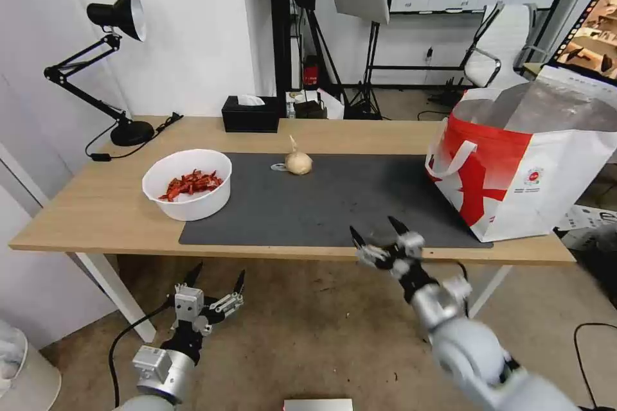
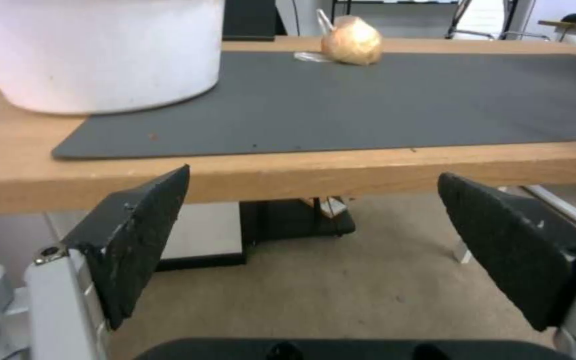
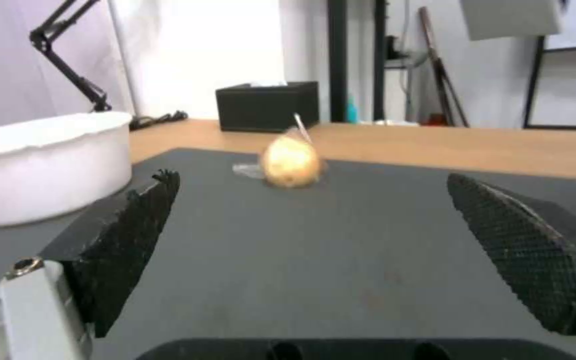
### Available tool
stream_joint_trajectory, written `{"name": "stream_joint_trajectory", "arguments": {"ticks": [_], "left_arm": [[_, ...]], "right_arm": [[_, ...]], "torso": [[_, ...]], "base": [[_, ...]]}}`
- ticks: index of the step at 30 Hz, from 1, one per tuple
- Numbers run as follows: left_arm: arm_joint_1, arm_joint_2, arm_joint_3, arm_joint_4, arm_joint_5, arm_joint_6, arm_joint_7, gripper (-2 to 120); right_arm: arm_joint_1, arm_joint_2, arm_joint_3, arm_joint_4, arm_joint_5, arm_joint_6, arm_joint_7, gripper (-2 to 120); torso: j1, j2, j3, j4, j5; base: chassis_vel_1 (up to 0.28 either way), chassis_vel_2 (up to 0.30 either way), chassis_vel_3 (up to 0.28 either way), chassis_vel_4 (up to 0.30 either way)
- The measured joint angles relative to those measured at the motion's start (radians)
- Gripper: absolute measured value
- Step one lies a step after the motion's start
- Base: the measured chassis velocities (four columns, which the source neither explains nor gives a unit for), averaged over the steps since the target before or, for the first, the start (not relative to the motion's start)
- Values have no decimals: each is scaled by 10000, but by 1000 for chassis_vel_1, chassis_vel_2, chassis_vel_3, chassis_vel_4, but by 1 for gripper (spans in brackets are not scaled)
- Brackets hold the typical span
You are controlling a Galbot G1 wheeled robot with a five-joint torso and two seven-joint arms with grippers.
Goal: Pick up the trash from the table and place it into the takeout bag.
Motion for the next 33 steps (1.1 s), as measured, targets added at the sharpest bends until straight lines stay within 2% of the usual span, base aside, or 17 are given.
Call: {"name": "stream_joint_trajectory", "arguments": {"ticks": [4,5,7,12,15,20,23,24,26,27,29,33], "left_arm": [[8,0,-47,60,-1,7,-2,100],[8,0,-47,60,-1,7,-2,100],[3,19,-99,123,-18,10,-10,100],[-8,20,-125,193,-27,10,-11,100],[-34,10,-128,256,-37,12,-14,100],[-35,15,-134,279,-56,13,-15,100],[-4,68,-209,282,-166,14,-14,100],[-4,68,-209,282,-166,14,-14,100],[28,117,-253,283,-216,14,-12,100],[28,117,-253,283,-216,14,-12,100],[56,122,-300,286,-266,11,-15,100],[93,130,-351,282,-319,2,-14,100]], "right_arm": [[1693,332,-1030,-1154,532,-180,222,100],[1693,332,-1030,-1154,532,-180,222,100],[2739,593,-1694,-2034,715,-217,256,100],[4077,1022,-2425,-2998,1214,-396,302,100],[5566,1867,-3195,-4250,1672,-749,414,100],[6339,2575,-3572,-5358,1692,-1062,607,100],[7391,3771,-3849,-7246,1585,-1630,818,100],[7391,3771,-3849,-7246,1585,-1630,818,100],[7975,4580,-3882,-8472,1393,-1842,748,100],[7975,4580,-3882,-8472,1393,-1842,748,100],[8361,5204,-3802,-9537,1080,-2108,629,100],[8581,5757,-3589,-10528,567,-2415,535,100]], "torso": [[0,0,-1,-2,0],[0,0,-1,-2,0],[0,0,-1,-4,4],[0,-1,-1,-6,1],[0,1,-3,-2,-2],[0,1,-2,-2,0],[0,0,-1,-3,1],[0,0,-1,-3,1],[-1,1,-3,-1,1],[-1,1,-3,-1,1],[-2,2,-3,1,-1],[-1,1,-2,-1,1]], "base": [[0,0,0,0],[0,0,0,0],[0,0,0,0],[0,0,0,0],[0,0,0,0],[0,0,0,0],[0,0,0,0],[0,0,0,0],[0,0,0,0],[0,0,0,0],[0,0,0,0],[0,0,0,0]]}}
